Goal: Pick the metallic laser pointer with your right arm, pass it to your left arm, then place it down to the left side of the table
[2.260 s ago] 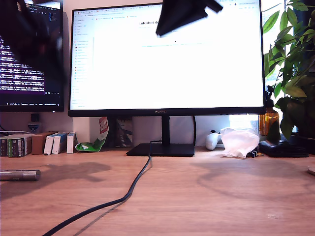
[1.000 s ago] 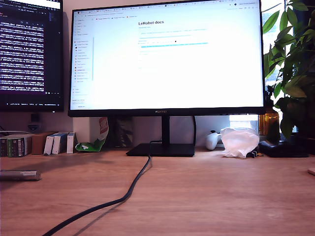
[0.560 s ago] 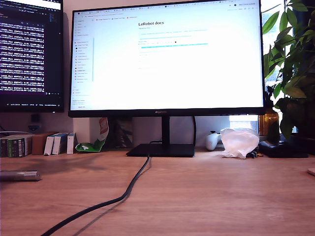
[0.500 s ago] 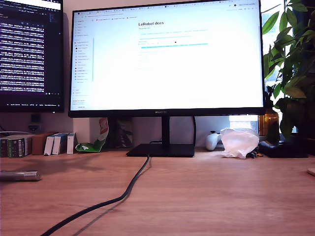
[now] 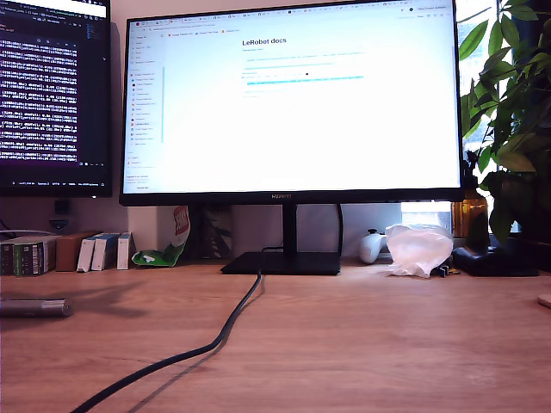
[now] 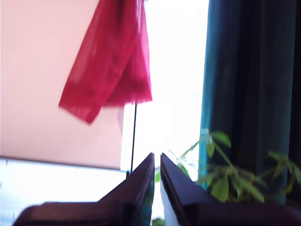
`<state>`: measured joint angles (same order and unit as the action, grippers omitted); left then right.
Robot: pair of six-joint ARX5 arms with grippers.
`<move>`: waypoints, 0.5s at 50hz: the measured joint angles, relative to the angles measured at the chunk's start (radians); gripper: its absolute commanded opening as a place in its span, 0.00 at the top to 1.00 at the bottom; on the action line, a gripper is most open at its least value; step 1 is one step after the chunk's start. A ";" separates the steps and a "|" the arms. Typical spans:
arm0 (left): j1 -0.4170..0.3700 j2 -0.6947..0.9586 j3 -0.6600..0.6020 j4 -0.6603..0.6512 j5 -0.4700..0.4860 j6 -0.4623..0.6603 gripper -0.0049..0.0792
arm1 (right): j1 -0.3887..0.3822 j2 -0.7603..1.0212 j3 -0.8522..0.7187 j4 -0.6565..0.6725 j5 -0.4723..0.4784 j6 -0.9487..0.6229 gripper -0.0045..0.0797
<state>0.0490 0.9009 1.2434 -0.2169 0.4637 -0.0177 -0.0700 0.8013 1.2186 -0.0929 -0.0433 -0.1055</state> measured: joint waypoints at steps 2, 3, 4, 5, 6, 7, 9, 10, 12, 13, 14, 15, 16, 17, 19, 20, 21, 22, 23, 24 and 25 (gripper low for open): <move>0.003 -0.022 -0.036 0.020 0.000 -0.006 0.97 | 0.000 -0.020 -0.028 0.010 -0.001 0.000 0.96; 0.006 -0.033 -0.054 0.029 0.000 -0.006 0.97 | 0.000 -0.031 -0.041 0.013 -0.003 0.000 0.96; 0.007 -0.041 -0.070 0.038 0.000 -0.011 0.97 | 0.000 -0.039 -0.051 0.014 -0.003 0.000 0.96; 0.009 -0.052 -0.090 0.047 0.000 -0.011 0.97 | 0.000 -0.049 -0.062 0.014 -0.003 0.000 0.96; 0.010 -0.059 -0.106 0.058 0.000 -0.022 0.97 | 0.000 -0.056 -0.071 0.014 -0.003 0.000 0.96; 0.013 -0.069 -0.128 0.069 0.000 -0.027 0.97 | 0.000 -0.067 -0.082 0.014 -0.004 0.000 0.96; 0.017 -0.080 -0.160 0.085 0.000 -0.036 0.97 | 0.000 -0.083 -0.102 0.015 -0.004 0.000 0.96; 0.020 -0.088 -0.182 0.101 0.000 -0.040 0.97 | 0.000 -0.092 -0.115 0.016 -0.004 0.000 0.96; 0.025 -0.098 -0.224 0.130 0.000 -0.059 0.97 | 0.000 -0.111 -0.140 0.026 -0.005 0.000 0.96; 0.028 -0.103 -0.245 0.144 0.000 -0.059 0.97 | 0.000 -0.119 -0.156 0.033 -0.005 0.000 0.96; 0.030 -0.107 -0.264 0.158 0.000 -0.074 0.97 | 0.000 -0.126 -0.171 0.042 -0.005 0.000 0.96; 0.033 -0.111 -0.284 0.174 0.000 -0.081 0.97 | 0.000 -0.136 -0.193 0.051 -0.007 0.000 0.96; 0.034 -0.115 -0.305 0.187 0.000 -0.086 0.97 | 0.000 -0.145 -0.208 0.058 -0.009 0.000 0.96; 0.036 -0.119 -0.327 0.198 0.000 -0.089 0.97 | 0.000 -0.156 -0.227 0.067 -0.013 0.000 0.96; 0.039 -0.127 -0.365 0.216 0.000 -0.104 0.97 | 0.000 -0.174 -0.268 0.082 -0.028 0.000 0.96; 0.039 -0.131 -0.385 0.225 0.000 -0.105 0.97 | 0.000 -0.183 -0.288 0.086 -0.031 0.000 0.96; 0.039 -0.136 -0.399 0.232 0.000 -0.111 0.97 | 0.000 -0.192 -0.305 0.090 -0.036 0.000 0.96; 0.039 -0.143 -0.420 0.239 0.000 -0.113 0.97 | 0.000 -0.200 -0.324 0.093 -0.038 0.000 0.96; 0.039 -0.148 -0.436 0.243 0.000 -0.115 0.97 | 0.000 -0.207 -0.340 0.093 -0.039 0.000 0.96; 0.039 -0.154 -0.452 0.248 -0.001 -0.118 0.97 | 0.000 -0.216 -0.356 0.093 -0.042 0.000 0.96; 0.039 -0.161 -0.466 0.250 0.000 -0.119 0.97 | 0.000 -0.222 -0.369 0.093 -0.044 0.000 0.96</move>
<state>0.0879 0.7399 0.7776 0.0334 0.4633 -0.1364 -0.0700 0.5797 0.8494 0.0002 -0.0872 -0.1059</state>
